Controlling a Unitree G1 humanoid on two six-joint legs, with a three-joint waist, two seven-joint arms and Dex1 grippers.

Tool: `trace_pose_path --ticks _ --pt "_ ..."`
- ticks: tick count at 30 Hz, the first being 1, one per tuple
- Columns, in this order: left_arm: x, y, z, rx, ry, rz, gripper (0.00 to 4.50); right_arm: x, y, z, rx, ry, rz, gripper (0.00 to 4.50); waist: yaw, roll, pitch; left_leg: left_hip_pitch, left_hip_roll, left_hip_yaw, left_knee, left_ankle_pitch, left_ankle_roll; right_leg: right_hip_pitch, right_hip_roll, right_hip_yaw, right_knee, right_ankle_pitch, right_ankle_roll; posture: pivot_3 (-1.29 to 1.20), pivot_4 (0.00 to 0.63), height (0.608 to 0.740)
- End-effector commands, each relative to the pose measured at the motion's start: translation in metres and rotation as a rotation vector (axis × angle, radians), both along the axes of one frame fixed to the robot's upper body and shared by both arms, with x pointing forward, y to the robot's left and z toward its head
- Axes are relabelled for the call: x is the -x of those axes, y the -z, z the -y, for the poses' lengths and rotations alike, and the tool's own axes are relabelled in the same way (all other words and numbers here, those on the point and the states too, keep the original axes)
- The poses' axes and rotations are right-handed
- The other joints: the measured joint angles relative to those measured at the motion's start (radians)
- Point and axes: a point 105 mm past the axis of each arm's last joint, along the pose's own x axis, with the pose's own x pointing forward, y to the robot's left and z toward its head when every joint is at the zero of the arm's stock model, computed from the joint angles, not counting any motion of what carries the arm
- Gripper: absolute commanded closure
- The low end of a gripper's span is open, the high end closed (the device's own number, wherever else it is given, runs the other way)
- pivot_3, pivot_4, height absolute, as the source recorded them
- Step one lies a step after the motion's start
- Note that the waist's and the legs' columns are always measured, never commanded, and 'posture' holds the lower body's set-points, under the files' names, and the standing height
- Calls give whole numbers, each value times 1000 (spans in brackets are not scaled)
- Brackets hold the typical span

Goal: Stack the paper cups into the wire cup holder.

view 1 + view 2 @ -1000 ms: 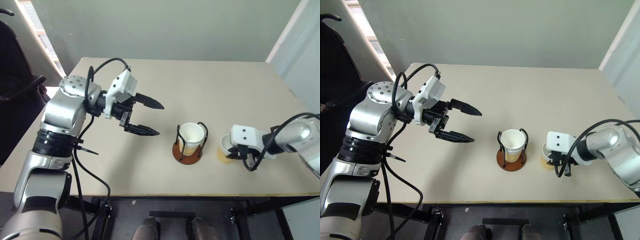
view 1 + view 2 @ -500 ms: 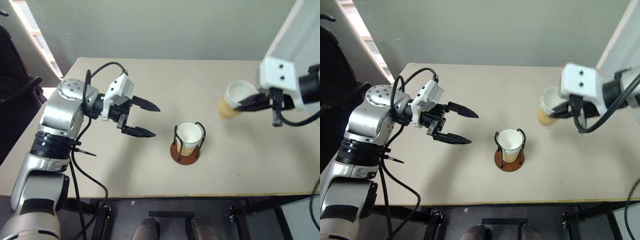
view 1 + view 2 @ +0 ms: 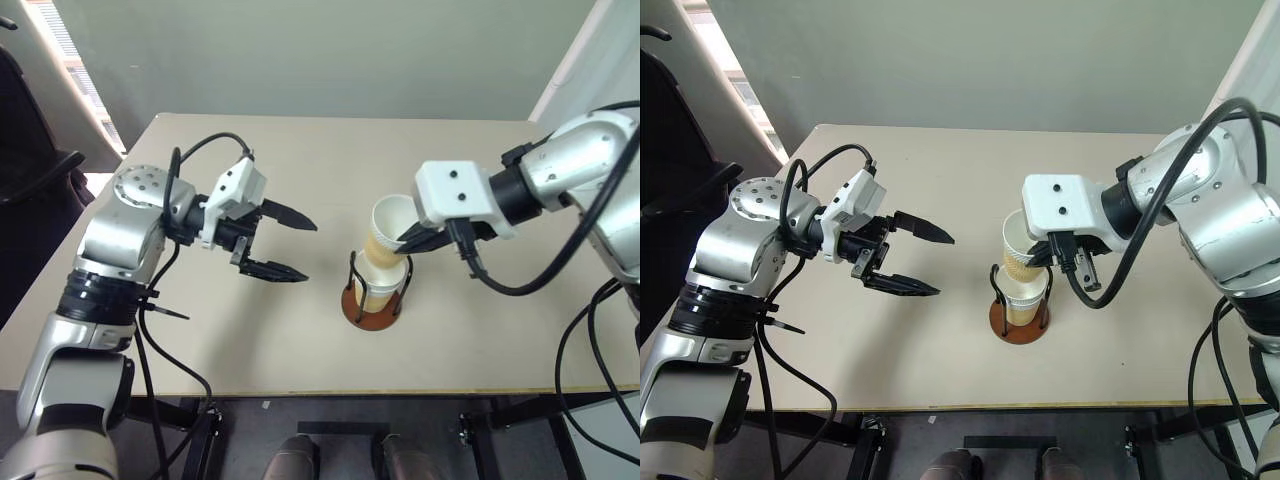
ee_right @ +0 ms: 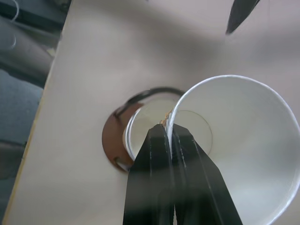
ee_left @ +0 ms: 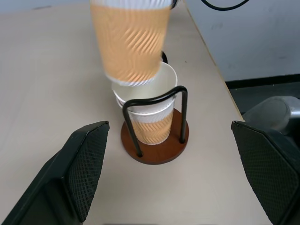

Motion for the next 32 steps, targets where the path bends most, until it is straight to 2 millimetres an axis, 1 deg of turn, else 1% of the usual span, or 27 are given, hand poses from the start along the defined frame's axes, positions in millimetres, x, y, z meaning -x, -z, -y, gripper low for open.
trace_pose_path --ticks 1,5,8,12,13,15,16,19,20,21,23,24,25,28,30,32 --pt "7 -8 -1 -10 31 31 0 2 3 1 37 -29 24 4486 -1 0 0 0 0 0 0 0 0 0 0 0 0 0 0 0 150 740" --pt "7 -8 -1 -9 28 31 0 3 9 -2 50 -46 19 4486 -2 0 0 0 0 0 0 0 0 0 0 0 1 0 0 0 150 740" --pt "7 -7 -1 -9 27 32 0 2 10 -6 50 -54 35 3959 -2 0 0 0 0 0 0 0 0 0 0 0 1 0 -1 0 150 740" --pt "6 -5 0 -15 24 33 0 -2 3 -15 7 -49 68 2661 -4 0 0 1 0 0 0 0 0 0 0 0 1 0 -1 0 150 740" --pt "6 -4 0 -18 23 35 0 -3 0 -17 -9 -43 82 2264 -4 0 0 1 0 0 0 0 0 0 0 0 1 0 -1 0 150 740" --pt "6 -4 0 -15 21 33 0 -9 -9 -23 -74 -24 118 1649 -5 0 0 1 0 0 0 0 0 0 0 0 1 0 -1 0 150 740" --pt "5 -4 -1 -11 10 35 0 -11 -20 -25 -143 8 112 1317 -6 0 0 0 0 0 0 0 -1 -1 0 0 1 0 -1 0 150 740" --pt "1 -6 -7 3 -36 40 0 -14 -39 -23 -289 78 61 1317 -4 0 0 0 0 0 0 1 -1 -1 0 0 2 0 -1 0 150 740" --pt "-2 -7 -11 10 -73 47 0 -17 -43 -18 -338 121 35 1317 -4 0 0 0 0 0 0 1 -1 -1 0 0 1 0 -2 0 150 740" --pt "-8 -10 -17 29 -131 61 0 -24 -42 -5 -380 181 12 1317 -3 0 0 0 0 0 0 1 -1 -1 0 0 1 0 -2 0 150 740" --pt "-21 -18 -33 82 -253 76 0 -37 -36 19 -440 299 -18 1317 0 -1 -1 0 0 0 -1 1 -2 0 0 0 -1 0 -2 0 150 740" --pt "-25 -21 -38 102 -293 78 0 -41 -34 27 -456 335 -25 1317 1 -1 -1 1 0 0 0 2 -4 1 0 0 -1 0 -3 0 150 740" --pt "-29 -21 -45 115 -331 78 0 -45 -30 36 -467 376 -36 1317 1 -1 -1 0 0 0 0 5 -9 1 0 0 -1 0 -2 0 150 740" --pt "-33 -11 -69 125 -437 55 0 -58 -13 75 -490 537 -34 1317 0 -1 -1 0 0 0 -1 6 -12 0 0 1 0 0 -2 0 150 740" --pt "-33 -2 -82 102 -489 40 0 -64 0 110 -438 656 13 1317 1 -1 -1 1 0 0 -2 6 -12 -1 0 1 0 0 -2 0 150 740" --pt "-35 1 -93 98 -530 32 0 -65 11 136 -385 738 50 1317 3 -1 -1 0 0 0 -5 6 -12 -1 0 0 0 0 -2 0 150 740"
